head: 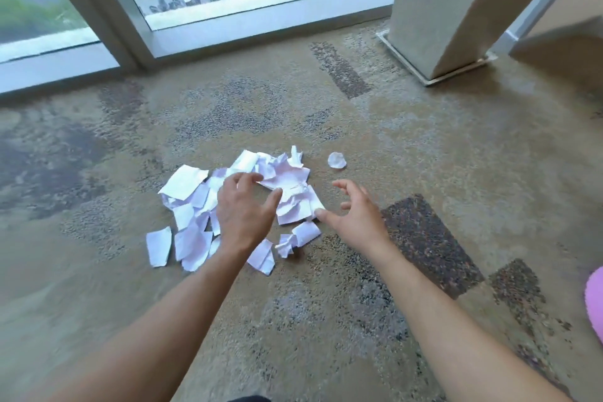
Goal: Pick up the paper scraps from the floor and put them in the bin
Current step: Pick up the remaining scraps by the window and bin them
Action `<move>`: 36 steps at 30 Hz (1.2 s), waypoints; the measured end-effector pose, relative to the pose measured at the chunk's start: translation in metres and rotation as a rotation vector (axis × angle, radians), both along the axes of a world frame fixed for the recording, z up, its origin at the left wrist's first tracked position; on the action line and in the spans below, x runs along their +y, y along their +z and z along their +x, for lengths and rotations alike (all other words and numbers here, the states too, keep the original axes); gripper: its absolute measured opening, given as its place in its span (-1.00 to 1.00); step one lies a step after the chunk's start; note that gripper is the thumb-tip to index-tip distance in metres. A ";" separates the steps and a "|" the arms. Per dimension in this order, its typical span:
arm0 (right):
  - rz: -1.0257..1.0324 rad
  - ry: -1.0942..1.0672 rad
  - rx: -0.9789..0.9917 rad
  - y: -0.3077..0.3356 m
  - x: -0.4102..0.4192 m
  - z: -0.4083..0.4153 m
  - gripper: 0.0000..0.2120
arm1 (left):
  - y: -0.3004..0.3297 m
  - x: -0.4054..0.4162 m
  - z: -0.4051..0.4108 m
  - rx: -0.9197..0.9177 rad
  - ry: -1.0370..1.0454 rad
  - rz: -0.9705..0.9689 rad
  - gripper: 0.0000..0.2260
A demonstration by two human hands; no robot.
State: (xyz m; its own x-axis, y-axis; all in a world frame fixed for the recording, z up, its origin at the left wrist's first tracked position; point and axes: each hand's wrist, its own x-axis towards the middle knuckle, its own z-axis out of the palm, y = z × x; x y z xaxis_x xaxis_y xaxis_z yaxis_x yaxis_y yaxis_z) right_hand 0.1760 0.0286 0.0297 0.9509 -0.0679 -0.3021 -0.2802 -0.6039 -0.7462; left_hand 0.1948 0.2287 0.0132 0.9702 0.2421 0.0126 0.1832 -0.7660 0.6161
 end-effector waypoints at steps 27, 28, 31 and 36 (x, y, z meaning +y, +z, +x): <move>-0.636 0.592 -0.084 -0.063 0.097 0.110 -0.37 | -0.062 0.071 0.047 0.379 -0.200 0.467 -0.23; -0.599 0.586 -0.086 -0.063 0.098 0.108 -0.44 | -0.065 0.068 0.045 0.345 -0.204 0.447 -0.29; -0.513 0.567 -0.097 -0.063 0.098 0.101 -0.58 | -0.074 0.062 0.037 0.158 -0.201 0.287 -0.54; -0.379 0.487 -0.069 -0.061 0.093 0.098 -0.74 | -0.066 0.050 0.032 0.147 -0.188 0.027 -0.71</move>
State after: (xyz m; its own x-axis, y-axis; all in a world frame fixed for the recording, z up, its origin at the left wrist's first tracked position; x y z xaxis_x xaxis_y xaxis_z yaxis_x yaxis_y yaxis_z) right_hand 0.2742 0.1215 -0.0313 0.9160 0.2882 -0.2790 0.1351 -0.8766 -0.4618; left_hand 0.2270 0.2789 -0.0528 0.9901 0.0586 -0.1276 0.1218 -0.8110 0.5723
